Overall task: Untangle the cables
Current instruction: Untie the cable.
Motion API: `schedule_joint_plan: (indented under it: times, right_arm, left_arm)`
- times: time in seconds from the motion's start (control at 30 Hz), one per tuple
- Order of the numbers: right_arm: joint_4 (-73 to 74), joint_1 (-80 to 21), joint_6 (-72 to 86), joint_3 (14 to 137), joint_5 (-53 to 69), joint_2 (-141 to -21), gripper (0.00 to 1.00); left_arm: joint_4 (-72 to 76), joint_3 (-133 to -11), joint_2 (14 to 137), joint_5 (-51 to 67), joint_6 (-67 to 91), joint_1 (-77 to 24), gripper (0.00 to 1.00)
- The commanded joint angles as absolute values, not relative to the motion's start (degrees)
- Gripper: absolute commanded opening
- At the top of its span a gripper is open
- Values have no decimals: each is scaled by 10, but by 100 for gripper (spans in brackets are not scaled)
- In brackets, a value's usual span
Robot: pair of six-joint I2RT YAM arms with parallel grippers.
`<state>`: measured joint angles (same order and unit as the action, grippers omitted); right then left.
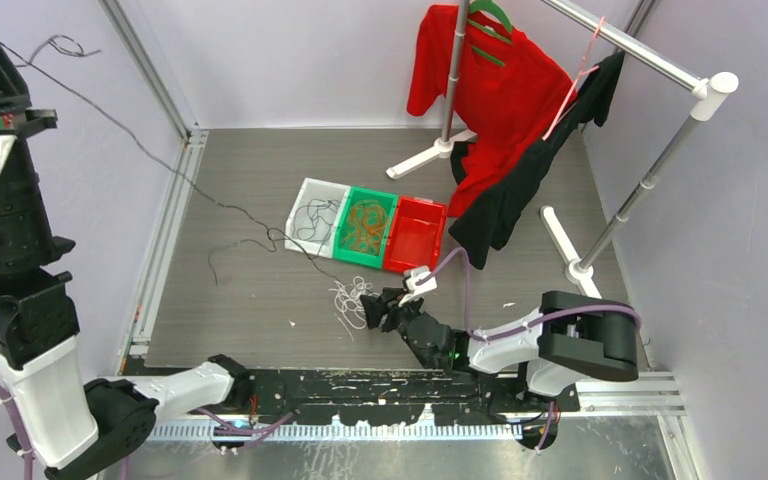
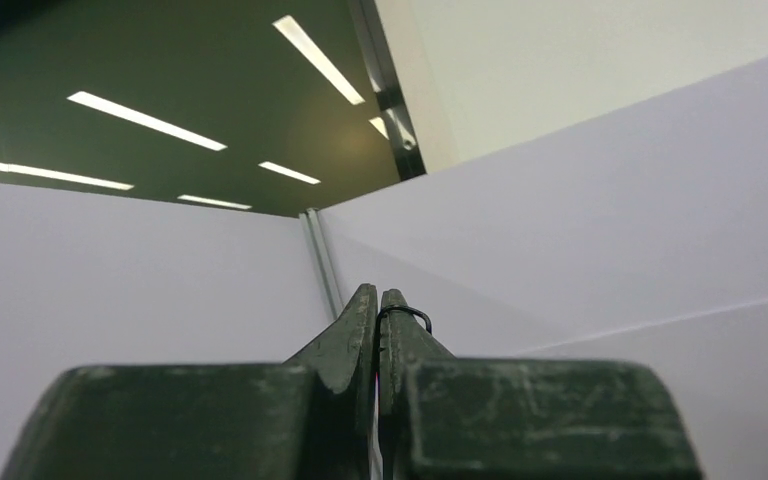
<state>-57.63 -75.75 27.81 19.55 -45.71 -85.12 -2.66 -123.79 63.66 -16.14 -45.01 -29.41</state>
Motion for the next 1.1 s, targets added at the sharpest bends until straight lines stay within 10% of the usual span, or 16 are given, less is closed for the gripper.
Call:
schedule_joint_plan:
  times: [0.0,0.53,1.07]
  right_arm:
    - [-569,-759,237,221,-382,-787,66]
    - [-342,-748,154,455,-158,-714,78]
    - [-294,-711,182,396,-162,-637,75]
  left_arm:
    - [-159,-1234,613,-81,-378,-294,0]
    - [-302,-1110,557,36,-295,-295,0]
    - [-310,-1116,544,51,-315,-295,0]
